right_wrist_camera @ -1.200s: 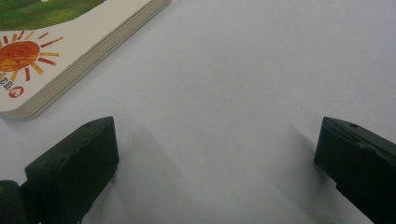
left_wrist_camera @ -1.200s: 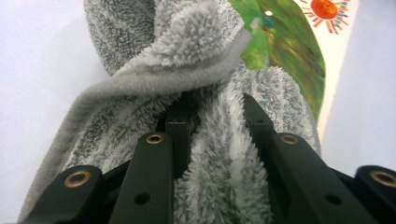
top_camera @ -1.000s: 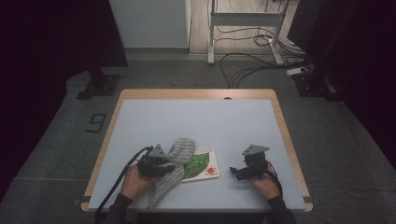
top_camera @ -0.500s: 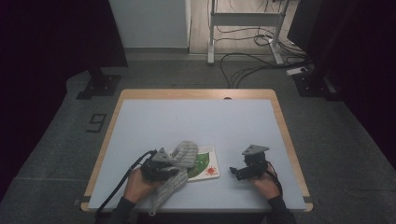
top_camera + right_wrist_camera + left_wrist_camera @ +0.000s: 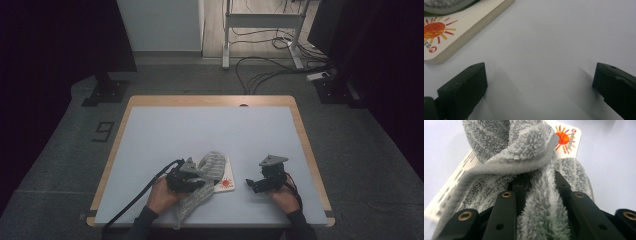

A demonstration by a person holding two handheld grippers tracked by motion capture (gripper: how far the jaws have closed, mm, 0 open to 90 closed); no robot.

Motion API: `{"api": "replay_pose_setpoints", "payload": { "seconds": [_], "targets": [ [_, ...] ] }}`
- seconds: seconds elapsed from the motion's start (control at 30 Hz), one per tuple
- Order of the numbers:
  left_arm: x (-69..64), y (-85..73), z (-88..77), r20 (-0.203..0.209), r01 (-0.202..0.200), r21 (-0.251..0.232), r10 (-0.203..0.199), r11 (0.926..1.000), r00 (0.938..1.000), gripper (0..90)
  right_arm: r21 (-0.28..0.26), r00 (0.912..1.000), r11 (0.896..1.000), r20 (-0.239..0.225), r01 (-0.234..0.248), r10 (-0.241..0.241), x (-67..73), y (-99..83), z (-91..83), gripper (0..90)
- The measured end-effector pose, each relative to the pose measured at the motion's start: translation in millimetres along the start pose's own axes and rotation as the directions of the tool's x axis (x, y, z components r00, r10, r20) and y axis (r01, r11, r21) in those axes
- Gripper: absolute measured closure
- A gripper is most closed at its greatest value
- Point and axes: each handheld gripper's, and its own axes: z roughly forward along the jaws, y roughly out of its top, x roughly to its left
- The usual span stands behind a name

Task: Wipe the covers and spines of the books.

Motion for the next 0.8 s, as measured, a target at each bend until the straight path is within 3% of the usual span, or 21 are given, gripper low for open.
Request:
{"api": "replay_pose_setpoints", "payload": {
  "seconds": [0.8],
  "targets": [
    [-20.5,45.2,40.7,0.044,-0.067,0.008,0.067,0.9977,0.9968,69.8,0.0,1.0,1.0,0.0,0.001,-0.001,-0.1,0.0,0.0,0.0]
  ]
}}
